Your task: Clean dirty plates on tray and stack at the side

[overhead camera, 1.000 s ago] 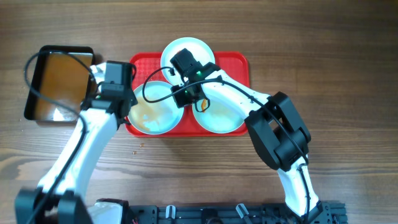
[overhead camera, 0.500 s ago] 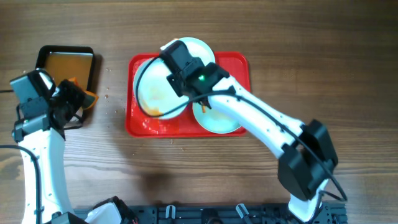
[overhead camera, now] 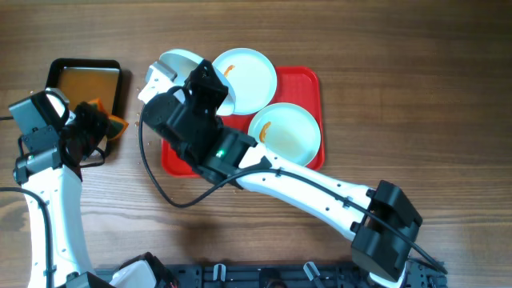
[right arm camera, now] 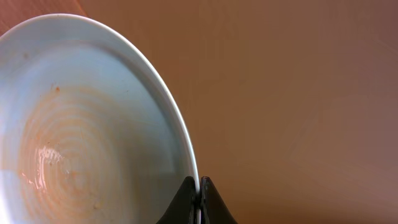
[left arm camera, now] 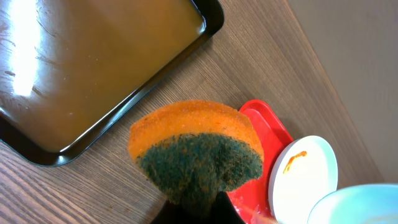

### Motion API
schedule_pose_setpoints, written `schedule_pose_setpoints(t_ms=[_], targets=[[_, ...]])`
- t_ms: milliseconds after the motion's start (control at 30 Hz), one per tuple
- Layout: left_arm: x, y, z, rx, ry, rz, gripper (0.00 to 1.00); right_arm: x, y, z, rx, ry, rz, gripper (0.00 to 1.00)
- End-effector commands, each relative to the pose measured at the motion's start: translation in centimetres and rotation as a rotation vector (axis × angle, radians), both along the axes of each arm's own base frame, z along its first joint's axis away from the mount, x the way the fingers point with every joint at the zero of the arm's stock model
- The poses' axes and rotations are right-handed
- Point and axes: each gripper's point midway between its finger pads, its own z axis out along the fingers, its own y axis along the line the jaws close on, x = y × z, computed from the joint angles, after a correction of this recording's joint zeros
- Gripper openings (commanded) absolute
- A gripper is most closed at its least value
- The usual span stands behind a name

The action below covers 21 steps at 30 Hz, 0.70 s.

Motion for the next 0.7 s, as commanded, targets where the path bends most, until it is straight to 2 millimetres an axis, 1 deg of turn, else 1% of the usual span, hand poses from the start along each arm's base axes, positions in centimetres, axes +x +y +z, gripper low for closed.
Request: schedule_pose_setpoints(t_ms=[0,100,133,200,233,300,333,367,467,533,600,667], targets=[[0.4,0.0,0.6,-0.011,-0.020,-0.003,0.04,0.0,-1.3,1.6,-0.053,-0.035,-0.056,0.04],[0.4,0.0,0.6,-0.011,-0.020,-0.003,0.04,0.0,-1.3,1.6,-0.011,-0.037,-0.063,0.04],[0.4,0.0,0.6,-0.011,-0.020,-0.003,0.04,-0.1,-1.2,1.3,0.032,-0.030,-0.064,0.04],[0.4,0.0,0.6,-0.011,-0.020,-0.003,0.04,-0.3,-0.7,-0.3,0.126,0.028,-0.043,0.04],[0.4,0.0,0.6,-0.011,-0.020,-0.003,0.04,-0.7,0.1,-2.5,0.185,0.131,0.009,0.04],[0.4,0.0,0.6,-0.011,-0.020,-0.003,0.04,-1.5,1.3,-5.8,0.321,0.326,0.071,0.04],[0.4,0.0,0.6,-0.011,-0.020,-0.003,0.04,-1.9,1.5,-7.8,0.452,0.464,0.069,0.04],[0.4,0.0,0.6,-0.011,-0.020,-0.003,0.04,-1.8,1.2,-8.8,0.559,0.552,0.037,0.04],[0.4,0.0,0.6,-0.011,-0.020,-0.003,0.04,-0.4,-0.9,-10.5,0.774,0.713,-0.079,0.04],[0.4,0.0,0.6,-0.011,-0.020,-0.003,0.04,1.2,-3.2,-11.3,0.884,0.840,-0.123,0.04],[0.4,0.0,0.6,-0.010,-0.020,-0.003,0.04,2.6,-5.5,-11.5,1.012,0.966,-0.142,0.04],[0.4,0.0,0.6,-0.010,-0.020,-0.003,0.04,3.8,-7.8,-10.9,1.149,1.098,-0.106,0.04]])
